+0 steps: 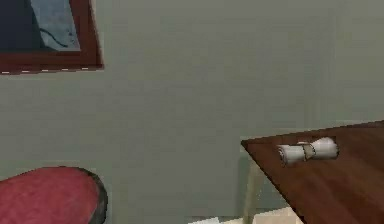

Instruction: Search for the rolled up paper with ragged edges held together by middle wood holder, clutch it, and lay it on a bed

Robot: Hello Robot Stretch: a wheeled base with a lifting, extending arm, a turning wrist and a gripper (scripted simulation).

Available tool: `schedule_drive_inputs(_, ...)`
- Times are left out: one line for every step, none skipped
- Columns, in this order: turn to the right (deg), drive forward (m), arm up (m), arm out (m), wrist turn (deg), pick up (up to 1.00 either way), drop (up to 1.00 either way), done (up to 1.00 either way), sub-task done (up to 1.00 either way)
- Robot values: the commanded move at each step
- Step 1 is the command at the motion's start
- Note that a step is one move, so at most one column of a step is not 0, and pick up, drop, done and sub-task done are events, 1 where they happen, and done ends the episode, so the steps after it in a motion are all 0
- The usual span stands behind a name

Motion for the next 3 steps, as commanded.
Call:
schedule_drive_inputs(-45.0,0.00,0.00,0.00,0.0,0.00,0.00,0.00,0.00)
schedule_drive_inputs(-12.0,0.00,0.00,0.00,0.0,0.00,0.00,0.00,0.00)
schedule_drive_inputs(45.0,0.00,0.00,0.00,0.0,0.00,0.00,0.00,0.00)
